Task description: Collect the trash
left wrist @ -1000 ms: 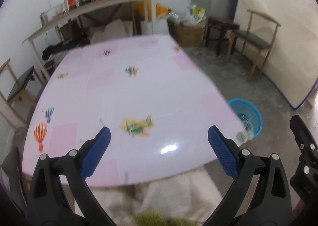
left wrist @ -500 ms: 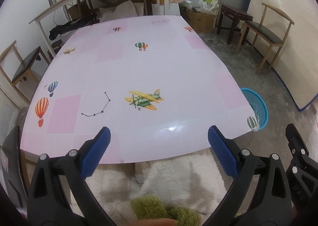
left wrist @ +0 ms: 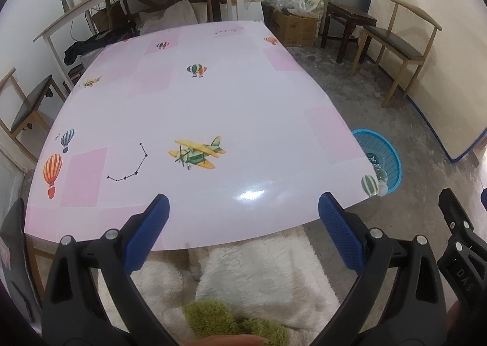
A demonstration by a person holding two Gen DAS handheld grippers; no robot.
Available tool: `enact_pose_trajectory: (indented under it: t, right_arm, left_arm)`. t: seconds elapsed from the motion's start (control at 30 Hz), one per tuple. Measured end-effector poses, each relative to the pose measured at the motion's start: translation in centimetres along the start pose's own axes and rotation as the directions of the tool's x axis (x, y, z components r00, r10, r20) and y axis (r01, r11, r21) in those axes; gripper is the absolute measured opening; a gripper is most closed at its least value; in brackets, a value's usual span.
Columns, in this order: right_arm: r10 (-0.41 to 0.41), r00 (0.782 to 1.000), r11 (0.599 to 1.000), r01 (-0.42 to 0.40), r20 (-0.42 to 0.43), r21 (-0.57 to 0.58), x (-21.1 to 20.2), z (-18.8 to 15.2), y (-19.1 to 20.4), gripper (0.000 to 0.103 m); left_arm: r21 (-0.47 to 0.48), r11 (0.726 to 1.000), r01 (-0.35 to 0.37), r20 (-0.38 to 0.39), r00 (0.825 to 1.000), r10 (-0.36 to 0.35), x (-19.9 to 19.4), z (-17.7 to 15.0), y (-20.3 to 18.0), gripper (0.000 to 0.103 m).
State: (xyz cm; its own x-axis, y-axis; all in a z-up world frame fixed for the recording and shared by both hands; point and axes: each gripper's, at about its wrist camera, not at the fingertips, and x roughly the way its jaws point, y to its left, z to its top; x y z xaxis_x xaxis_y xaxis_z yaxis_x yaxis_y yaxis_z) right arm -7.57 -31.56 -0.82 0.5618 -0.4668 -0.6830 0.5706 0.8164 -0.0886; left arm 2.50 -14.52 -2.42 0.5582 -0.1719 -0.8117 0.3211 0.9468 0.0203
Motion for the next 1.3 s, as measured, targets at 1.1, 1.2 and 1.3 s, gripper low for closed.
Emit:
enact_pose_trajectory:
  t: [1.1,1.2,1.3]
  right_arm:
    - [0.051,0.999,0.998,-0.051,-0.018,-0.023,0.2,0.2,-0.4,0.097]
    - [0.051,0.999,0.998,-0.051,-0.016,-0.023,0.1,0.2,-0.3,0.097]
    - [0.050,0.999,0.998,-0.051,-0.014,-0.023,0.2,0.3,-0.3,0.096]
  left_arm:
    - [-0.009,1.000,-0.022,0.024,0.999,0.022,-0.9,-0.2,1.1,0.094]
    - [-0.008,1.000,-0.025,0.023,0.999,0.025,-0.8,-0.1,1.1,0.094]
    - [-0.009,0.999,-0.035,0.022,0.999,0.035,-0.6,-0.3,1.6,0.094]
